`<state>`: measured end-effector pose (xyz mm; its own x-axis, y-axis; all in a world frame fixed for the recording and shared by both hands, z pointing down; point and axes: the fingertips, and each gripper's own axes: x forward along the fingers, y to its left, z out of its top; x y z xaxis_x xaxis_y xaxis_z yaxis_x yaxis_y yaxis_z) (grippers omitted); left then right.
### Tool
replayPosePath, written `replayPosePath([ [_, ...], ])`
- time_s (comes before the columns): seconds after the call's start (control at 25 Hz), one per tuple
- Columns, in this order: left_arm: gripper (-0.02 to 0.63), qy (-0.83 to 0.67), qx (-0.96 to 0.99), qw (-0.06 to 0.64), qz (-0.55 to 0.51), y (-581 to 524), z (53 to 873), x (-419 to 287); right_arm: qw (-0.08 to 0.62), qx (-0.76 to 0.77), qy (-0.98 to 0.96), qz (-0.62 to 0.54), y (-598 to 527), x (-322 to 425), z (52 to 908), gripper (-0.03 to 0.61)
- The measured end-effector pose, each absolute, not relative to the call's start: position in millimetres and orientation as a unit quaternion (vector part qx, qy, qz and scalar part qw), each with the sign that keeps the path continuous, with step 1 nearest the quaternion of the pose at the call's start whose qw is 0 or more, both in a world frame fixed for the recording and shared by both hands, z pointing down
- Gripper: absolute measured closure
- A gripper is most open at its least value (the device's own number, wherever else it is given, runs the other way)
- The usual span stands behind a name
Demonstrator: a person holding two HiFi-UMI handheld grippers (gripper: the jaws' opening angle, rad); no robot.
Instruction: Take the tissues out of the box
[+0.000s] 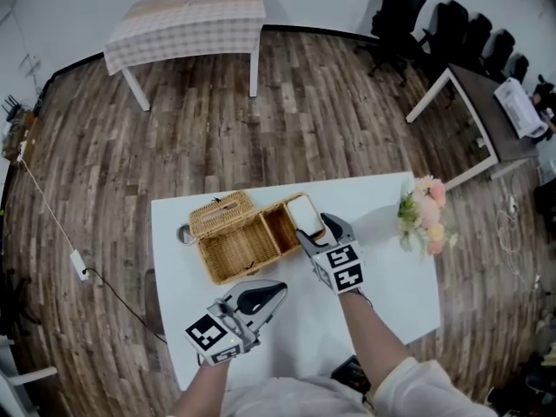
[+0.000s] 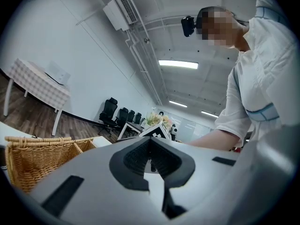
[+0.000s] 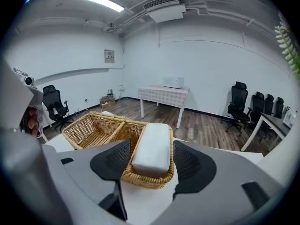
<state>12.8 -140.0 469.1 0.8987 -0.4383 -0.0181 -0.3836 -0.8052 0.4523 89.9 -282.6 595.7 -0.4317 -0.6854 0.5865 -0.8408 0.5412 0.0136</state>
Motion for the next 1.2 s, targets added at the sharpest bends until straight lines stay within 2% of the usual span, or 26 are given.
replayPosePath([
  [0.64, 0.615, -0.222, 0.946, 0.227, -0.065, -168.7, 476.8, 22.6, 0.296, 0.461, -0.826, 0.136, -292.2, 87.5, 606.4, 0.298],
  [1.2, 0.615, -0.221, 0.944, 0.236, -0.064, -169.2, 484.5, 20.0, 0.285, 0.466, -0.823, 0.155, -293.8, 90.5, 606.0, 0.341],
])
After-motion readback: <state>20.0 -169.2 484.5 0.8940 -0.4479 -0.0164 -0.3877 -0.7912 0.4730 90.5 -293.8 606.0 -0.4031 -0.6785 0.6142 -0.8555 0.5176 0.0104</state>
